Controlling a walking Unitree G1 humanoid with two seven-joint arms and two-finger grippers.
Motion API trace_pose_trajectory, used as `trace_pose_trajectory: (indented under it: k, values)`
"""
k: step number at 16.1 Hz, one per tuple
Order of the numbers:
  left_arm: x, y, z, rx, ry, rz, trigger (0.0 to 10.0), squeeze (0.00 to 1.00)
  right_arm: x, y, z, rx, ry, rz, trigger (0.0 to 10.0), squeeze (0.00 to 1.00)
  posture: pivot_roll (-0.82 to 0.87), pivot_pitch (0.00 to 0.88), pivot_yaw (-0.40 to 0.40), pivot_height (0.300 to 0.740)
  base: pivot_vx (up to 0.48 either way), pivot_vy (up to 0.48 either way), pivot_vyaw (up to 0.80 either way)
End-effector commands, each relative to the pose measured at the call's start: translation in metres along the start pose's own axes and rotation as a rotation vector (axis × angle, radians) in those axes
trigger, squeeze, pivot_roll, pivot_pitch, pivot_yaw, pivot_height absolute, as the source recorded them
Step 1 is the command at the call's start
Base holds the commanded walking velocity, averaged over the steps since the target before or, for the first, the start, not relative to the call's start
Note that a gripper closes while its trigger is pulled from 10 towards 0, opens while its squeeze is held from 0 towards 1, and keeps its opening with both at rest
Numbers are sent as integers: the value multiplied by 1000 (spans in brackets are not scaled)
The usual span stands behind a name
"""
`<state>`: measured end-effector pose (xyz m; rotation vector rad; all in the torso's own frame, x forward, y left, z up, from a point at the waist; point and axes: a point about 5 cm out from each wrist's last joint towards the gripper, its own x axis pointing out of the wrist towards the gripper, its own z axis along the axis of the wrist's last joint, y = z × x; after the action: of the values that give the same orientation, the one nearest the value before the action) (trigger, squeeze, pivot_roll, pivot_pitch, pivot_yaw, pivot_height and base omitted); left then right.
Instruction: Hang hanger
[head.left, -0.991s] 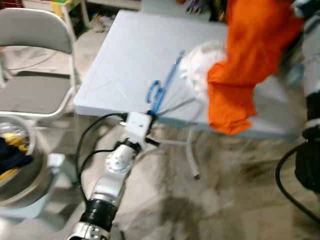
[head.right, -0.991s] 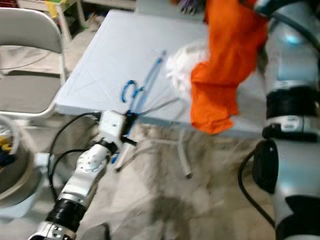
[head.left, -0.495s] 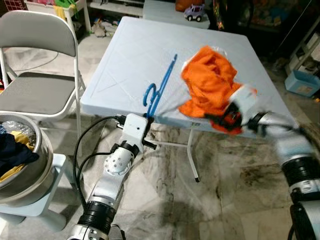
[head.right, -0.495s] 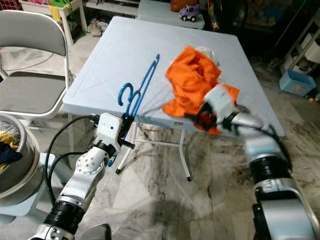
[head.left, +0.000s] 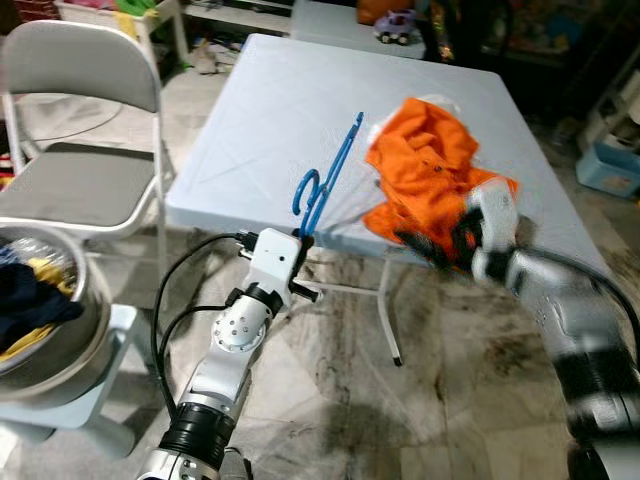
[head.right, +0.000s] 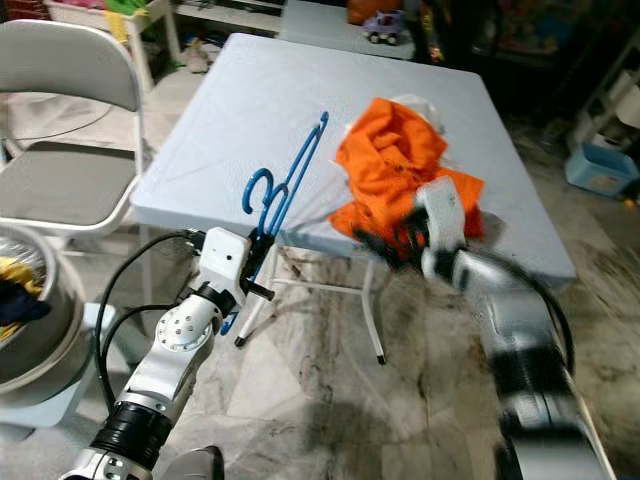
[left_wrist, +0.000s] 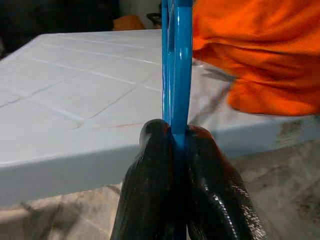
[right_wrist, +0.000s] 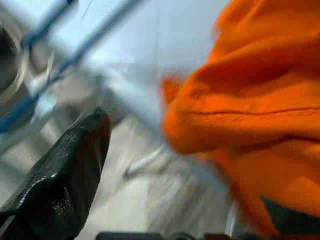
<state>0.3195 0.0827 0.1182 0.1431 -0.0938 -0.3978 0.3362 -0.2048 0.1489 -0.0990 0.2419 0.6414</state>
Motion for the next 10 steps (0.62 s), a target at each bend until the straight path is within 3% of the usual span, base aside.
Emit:
trace_pose_trajectory:
  k: [1,2,3,4,5,7,8,9,10]
  values:
    - [2,-1,3,5,-6,-3,10000,0,-11,8,0,8,10,83,10000,0,207,93,-139,740,0,0,0]
    - [2,-1,2,5,-5,-3,10000,0,-16,14,1,37,-11,119,10000,0,207,93,-139,740,0,0,0]
    - [3,-2,2,3,-4,-7,10000,0,-22,11,15,223,-170,137,10000,0,197,92,-134,740,0,0,0]
    - [3,-4,3,1,-5,-16,10000,0,-24,5,24,304,-248,112,10000,0,193,90,-130,740,0,0,0]
    - [4,-4,3,1,-5,-17,10000,0,-24,0,29,323,-283,85,10000,0,192,90,-129,740,0,0,0]
    - [5,-5,3,0,-7,-19,10000,0,-28,-7,54,381,-479,50,10000,0,194,90,-130,740,0,0,0]
    - [5,-4,3,1,-7,-18,10000,0,-33,-24,69,468,-622,-72,10000,0,196,90,-130,740,0,0,0]
    - [4,-3,3,3,-6,-11,10000,0,-41,-53,77,636,-753,-267,10000,0,199,90,-131,740,0,0,0]
    - [4,-3,3,4,-6,-9,10000,0,-45,-68,74,725,-780,-384,10000,0,201,91,-130,740,0,0,0]
